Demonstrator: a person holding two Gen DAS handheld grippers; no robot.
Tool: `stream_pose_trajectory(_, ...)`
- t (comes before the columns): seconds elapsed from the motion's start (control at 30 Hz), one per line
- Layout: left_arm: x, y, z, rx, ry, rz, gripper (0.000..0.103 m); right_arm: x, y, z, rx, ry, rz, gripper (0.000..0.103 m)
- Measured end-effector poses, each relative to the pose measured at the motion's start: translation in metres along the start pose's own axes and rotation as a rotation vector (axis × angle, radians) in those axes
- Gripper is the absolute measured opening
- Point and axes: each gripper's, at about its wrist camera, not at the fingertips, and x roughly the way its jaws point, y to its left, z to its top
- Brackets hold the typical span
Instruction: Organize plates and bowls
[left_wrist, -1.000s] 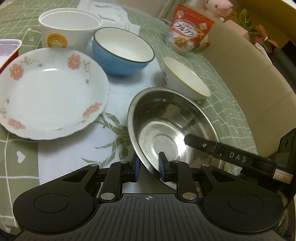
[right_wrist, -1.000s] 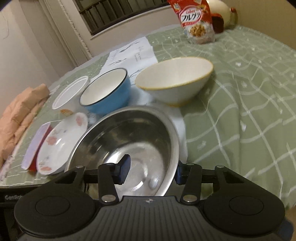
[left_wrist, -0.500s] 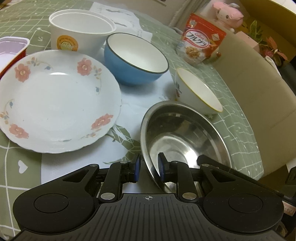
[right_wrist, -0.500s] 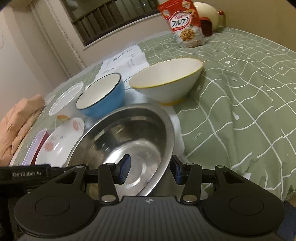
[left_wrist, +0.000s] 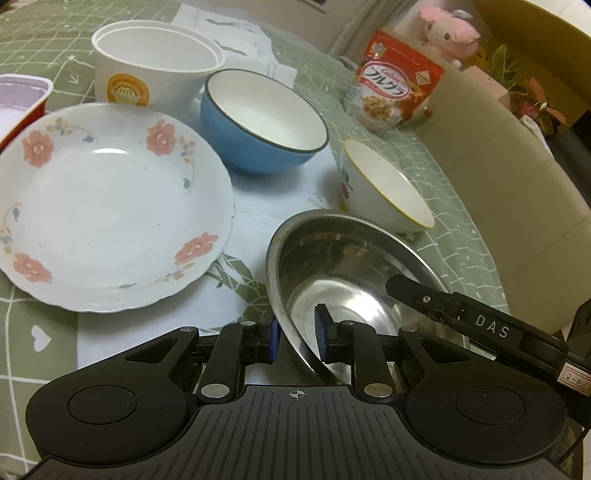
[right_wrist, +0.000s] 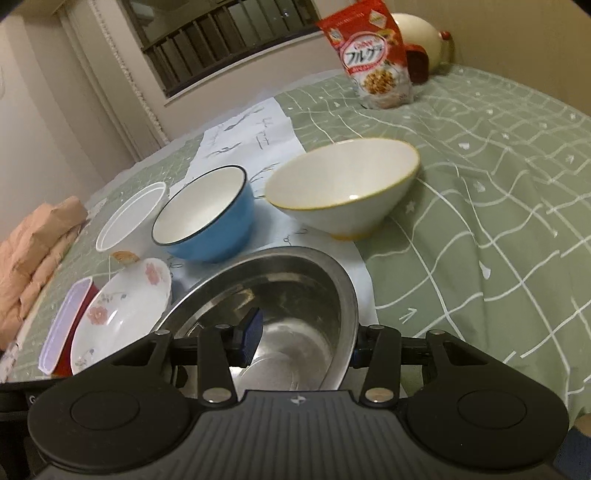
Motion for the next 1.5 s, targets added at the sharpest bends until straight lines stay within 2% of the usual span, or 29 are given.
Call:
stream_pose_trajectory(0.1,-0.015,0.003,0.0,-0.002,-0.038,0.0,0.022,-0.007,0.013,0.001,-0.021,-0.01,0.004,0.044)
stream_pose_trajectory(0.23,-0.05,0.016,-0.001,-0.021,-0.136,0.004,0.022,-0.019,0.042,0.004,-0.083,-0.045,0.054,0.044)
stream_pose_trajectory(0.37,-0.082,0.042,0.007,-0.063,-0.217,0.057,0.023,-0.007,0.082,0.011,-0.158,-0.039,0.137,0.044)
stream_pose_trajectory(0.5,-0.091,0.067,0.017,-0.102,-0.246,0.13,0.023,0.017,0.12,0.013,-0.214,-0.005,0.178,0.044)
stream_pose_trajectory(0.7,-0.083,0.098,0.025,-0.149,-0.237,0.194,0.023,0.058,0.149,0.012,-0.25,0.068,0.191,0.044)
stream_pose_trajectory(0.83,-0.077,0.11,0.026,-0.163,-0.221,0.203,0.025,0.078,0.157,0.008,-0.26,0.106,0.176,0.044)
stream_pose_trajectory(1.27,-0.084,0.129,0.029,-0.18,-0.234,0.214,0.025,0.102,0.166,0.002,-0.273,0.151,0.153,0.044)
stream_pose_trajectory(1.5,-0.107,0.124,0.021,-0.201,-0.257,0.214,0.025,0.092,0.162,0.002,-0.276,0.135,0.156,0.044)
